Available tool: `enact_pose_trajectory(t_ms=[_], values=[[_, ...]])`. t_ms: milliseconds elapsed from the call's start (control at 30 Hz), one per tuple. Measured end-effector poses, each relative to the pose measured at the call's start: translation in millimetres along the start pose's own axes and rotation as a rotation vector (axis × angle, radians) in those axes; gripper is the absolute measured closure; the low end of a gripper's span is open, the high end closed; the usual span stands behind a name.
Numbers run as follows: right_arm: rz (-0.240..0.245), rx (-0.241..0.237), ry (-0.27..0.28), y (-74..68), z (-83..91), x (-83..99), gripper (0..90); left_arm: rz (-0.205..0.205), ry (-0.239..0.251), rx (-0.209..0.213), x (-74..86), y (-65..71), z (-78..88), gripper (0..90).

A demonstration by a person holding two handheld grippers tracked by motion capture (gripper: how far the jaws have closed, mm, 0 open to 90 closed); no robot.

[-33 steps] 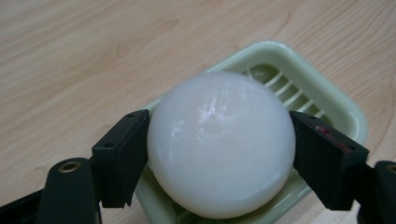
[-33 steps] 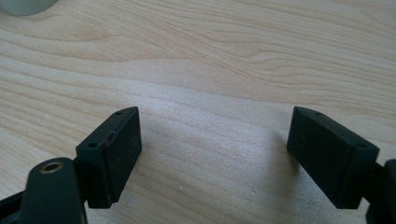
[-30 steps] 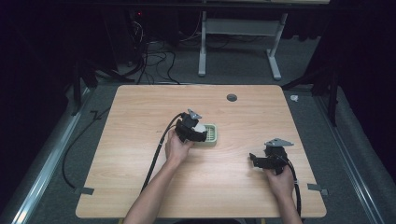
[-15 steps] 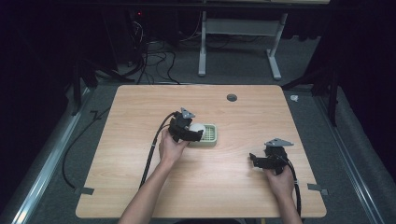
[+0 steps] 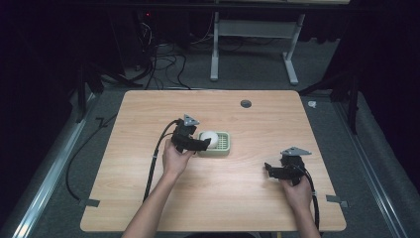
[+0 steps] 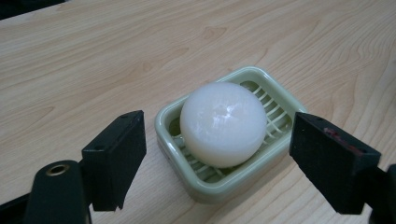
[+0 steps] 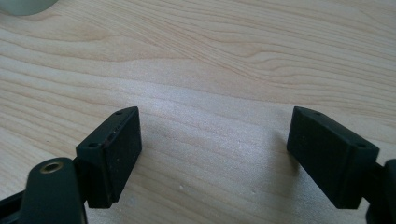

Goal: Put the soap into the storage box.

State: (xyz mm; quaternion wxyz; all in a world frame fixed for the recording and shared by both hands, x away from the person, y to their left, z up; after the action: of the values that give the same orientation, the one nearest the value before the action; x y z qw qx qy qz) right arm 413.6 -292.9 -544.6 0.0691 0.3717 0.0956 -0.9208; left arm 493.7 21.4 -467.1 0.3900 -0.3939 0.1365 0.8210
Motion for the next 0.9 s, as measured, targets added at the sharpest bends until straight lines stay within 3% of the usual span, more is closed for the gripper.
enact_pose_trajectory(t_ms=[267,900], values=[[0.0,0.0,0.0,0.0,0.0,0.0,18.6,0.01,0.022,-0.006,1.4,-4.2,18.0,19.7],[0.001,0.0,0.0,0.1,0.0,0.0,18.6,0.044,0.054,-0.026,11.8,-10.9,42.5,20.3]])
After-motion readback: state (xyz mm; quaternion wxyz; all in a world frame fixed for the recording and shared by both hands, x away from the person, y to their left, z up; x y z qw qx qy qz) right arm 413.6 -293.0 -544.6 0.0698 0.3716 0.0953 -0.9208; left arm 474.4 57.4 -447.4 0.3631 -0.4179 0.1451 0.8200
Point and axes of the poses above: each handheld gripper's, and its own axes: z roughly backward along the jaws, x roughly out of its underside, y roughly to its right, the point moved 6 cm from there along -z, roughly forward along the jaws, and after that the axes turned 11 degrees about -z, right-handed, at the moved point
